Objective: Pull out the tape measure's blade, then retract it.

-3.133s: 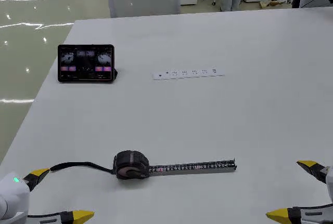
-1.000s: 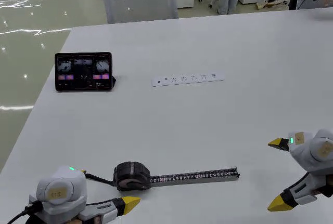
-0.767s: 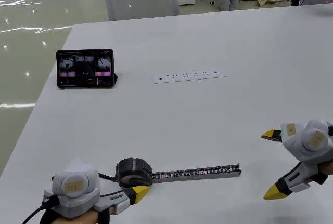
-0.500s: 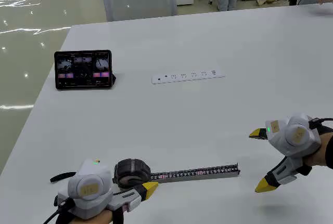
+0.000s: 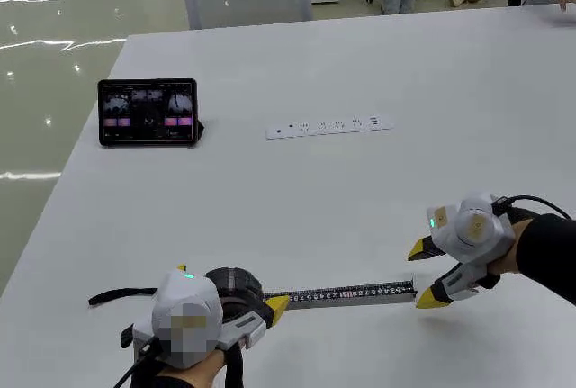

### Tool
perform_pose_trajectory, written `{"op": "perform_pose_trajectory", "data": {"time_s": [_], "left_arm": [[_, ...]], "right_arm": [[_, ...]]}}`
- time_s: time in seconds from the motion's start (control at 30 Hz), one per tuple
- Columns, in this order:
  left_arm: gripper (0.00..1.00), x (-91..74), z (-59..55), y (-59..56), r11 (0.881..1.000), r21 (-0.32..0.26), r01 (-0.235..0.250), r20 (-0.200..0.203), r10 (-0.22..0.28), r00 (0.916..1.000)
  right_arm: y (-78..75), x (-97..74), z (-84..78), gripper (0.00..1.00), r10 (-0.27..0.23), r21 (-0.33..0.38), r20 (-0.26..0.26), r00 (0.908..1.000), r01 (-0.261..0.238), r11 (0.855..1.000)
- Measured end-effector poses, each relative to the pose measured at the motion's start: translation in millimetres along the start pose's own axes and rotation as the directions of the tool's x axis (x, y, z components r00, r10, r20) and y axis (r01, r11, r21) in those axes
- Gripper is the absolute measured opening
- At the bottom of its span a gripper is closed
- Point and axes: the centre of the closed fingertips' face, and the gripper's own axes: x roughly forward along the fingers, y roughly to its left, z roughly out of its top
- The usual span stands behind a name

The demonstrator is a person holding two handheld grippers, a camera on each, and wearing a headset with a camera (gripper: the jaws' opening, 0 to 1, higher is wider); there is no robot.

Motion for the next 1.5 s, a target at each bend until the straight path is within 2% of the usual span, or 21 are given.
{"op": "perform_pose_trajectory", "data": {"time_s": [0.33,0.47,0.6,0.73,0.83,0.93,1.0,1.17,1.23,1.33,1.5], "left_arm": [[0.99,4.4,4.0,4.0,0.999,-0.026,-0.032,0.013,0.033,0.9994],[0.99,5.1,2.6,5.7,0.998,-0.037,-0.042,0.013,0.042,0.999],[0.99,4.5,0.6,8.7,0.997,-0.06,-0.053,0.004,0.054,0.9985],[0.99,3.9,1.0,10.0,0.997,-0.06,-0.058,0.02,0.06,0.998],[0.99,5.1,-2.7,11.8,0.995,-0.071,-0.072,0.019,0.074,0.9971],[0.99,6.5,-5.2,11.4,0.993,-0.081,-0.084,0.018,0.086,0.9961],[0.99,7.3,-4.9,10.2,0.993,-0.077,-0.091,0.026,0.093,0.9953],[0.89,9.7,-6.1,9.3,0.991,-0.096,-0.096,0.024,0.099,0.9948],[0.84,10.9,-9.6,10.9,0.988,-0.112,-0.104,0.002,0.104,0.9945],[0.79,12.0,-14.4,15.3,0.978,-0.169,-0.123,-0.027,0.12,0.9924],[0.71,12.9,-14.0,15.4,0.978,-0.154,-0.139,-0.035,0.136,0.9901]], "right_arm": [[1.4,8.6,-5.3,0.28,0.019,-0.037,-0.031,0.9993,-0.02,0.999],[5.7,12.2,-5.7,0.25,0.029,-0.049,-0.043,0.9986,-0.031,0.998],[7.1,14.5,-6.7,0.17,0.035,-0.056,-0.048,0.9982,-0.038,0.998],[8.3,14.7,-5.4,0.15,0.041,-0.049,-0.049,0.998,-0.043,0.998],[12.0,15.4,-3.1,0.12,0.049,-0.083,-0.06,0.997,-0.054,0.995],[8.7,15.1,-4.2,0.12,0.058,-0.026,-0.064,0.9963,-0.06,0.998],[7.4,15.6,-3.3,0.11,0.065,-0.018,-0.065,0.9958,-0.066,0.998],[6.6,15.6,-3.7,0.1,0.066,0.039,-0.051,0.9965,-0.064,0.997],[6.3,15.9,-3.8,0.1,0.06,0.046,-0.051,0.9969,-0.058,0.997],[6.0,16.4,-3.4,0.1,0.061,0.052,-0.062,0.9962,-0.057,0.997],[6.1,17.7,-3.2,0.1,0.052,0.065,-0.098,0.9938,-0.046,0.997]]}}
